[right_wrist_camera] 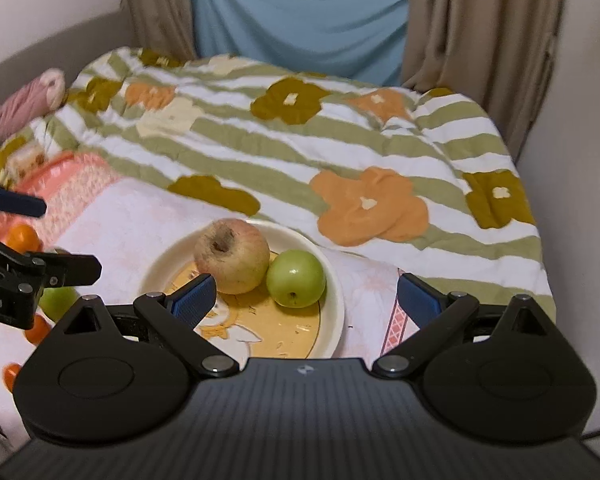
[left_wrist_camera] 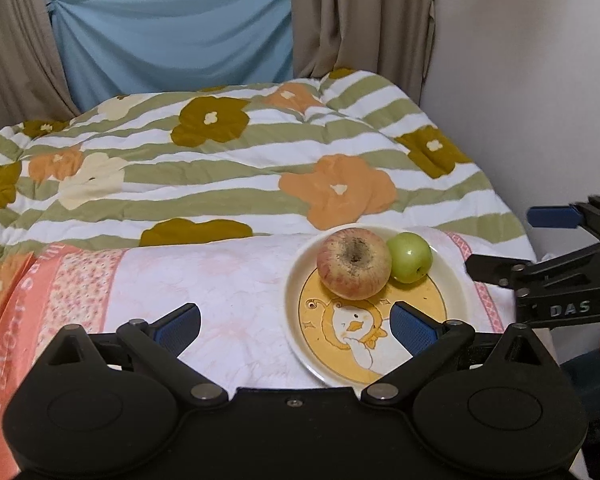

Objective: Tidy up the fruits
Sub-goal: 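Move both tools back toward the remaining fruits, then grasp a tangerine with the left tool while the right tool grasps a red tomato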

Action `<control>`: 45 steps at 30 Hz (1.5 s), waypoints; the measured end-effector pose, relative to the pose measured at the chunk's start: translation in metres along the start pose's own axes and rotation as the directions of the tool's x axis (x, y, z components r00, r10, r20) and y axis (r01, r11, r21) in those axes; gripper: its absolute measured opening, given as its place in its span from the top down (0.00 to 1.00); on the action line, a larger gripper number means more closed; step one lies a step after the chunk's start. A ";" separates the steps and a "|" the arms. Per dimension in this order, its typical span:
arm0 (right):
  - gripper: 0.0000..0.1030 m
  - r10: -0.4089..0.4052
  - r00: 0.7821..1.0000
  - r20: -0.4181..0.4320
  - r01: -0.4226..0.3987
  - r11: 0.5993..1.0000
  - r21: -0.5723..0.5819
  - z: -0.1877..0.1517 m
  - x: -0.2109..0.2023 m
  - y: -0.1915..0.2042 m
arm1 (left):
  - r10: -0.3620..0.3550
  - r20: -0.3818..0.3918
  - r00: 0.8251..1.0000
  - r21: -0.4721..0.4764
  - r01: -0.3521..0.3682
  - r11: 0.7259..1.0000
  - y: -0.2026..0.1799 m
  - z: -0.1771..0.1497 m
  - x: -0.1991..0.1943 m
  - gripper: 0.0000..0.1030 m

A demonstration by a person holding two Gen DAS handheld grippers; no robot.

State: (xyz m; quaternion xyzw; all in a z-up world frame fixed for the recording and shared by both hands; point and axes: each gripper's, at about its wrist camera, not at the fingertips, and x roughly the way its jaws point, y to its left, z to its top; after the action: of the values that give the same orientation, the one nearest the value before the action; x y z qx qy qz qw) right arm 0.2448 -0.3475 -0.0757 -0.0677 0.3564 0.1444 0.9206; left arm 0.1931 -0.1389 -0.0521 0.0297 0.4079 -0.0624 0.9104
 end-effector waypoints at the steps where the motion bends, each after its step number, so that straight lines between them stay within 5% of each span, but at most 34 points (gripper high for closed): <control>1: 0.00 -0.008 1.000 0.010 0.008 1.000 0.014 -0.001 -0.009 0.002 | -0.001 0.005 1.000 0.000 0.001 1.000 0.002 -0.001 -0.005 0.00; 22: 0.00 -0.048 0.997 0.068 0.040 0.993 0.114 -0.027 -0.129 0.121 | -0.008 0.077 0.997 0.044 0.004 0.999 0.078 -0.083 -0.105 0.01; 29: 0.00 -0.055 0.998 0.013 0.052 0.983 0.175 -0.053 -0.123 0.167 | 0.019 0.073 0.997 0.106 -0.027 0.994 0.093 -0.116 -0.103 0.01; 36: 0.00 -0.077 0.994 -0.080 0.093 0.971 0.222 -0.088 -0.095 0.200 | -0.056 -0.005 0.998 0.163 0.056 0.985 0.109 -0.145 -0.082 0.01; 45: 0.00 -0.113 0.983 -0.144 0.150 0.948 0.280 -0.119 -0.065 0.216 | -0.175 -0.082 0.981 0.357 0.193 0.914 0.096 -0.176 -0.046 0.13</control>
State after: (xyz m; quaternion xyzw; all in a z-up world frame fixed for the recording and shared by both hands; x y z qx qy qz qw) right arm 0.0555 -0.1834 -0.1241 0.0350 0.4258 0.0245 0.9038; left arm 0.0463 -0.0215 -0.1348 0.1604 0.4120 -0.2215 0.8692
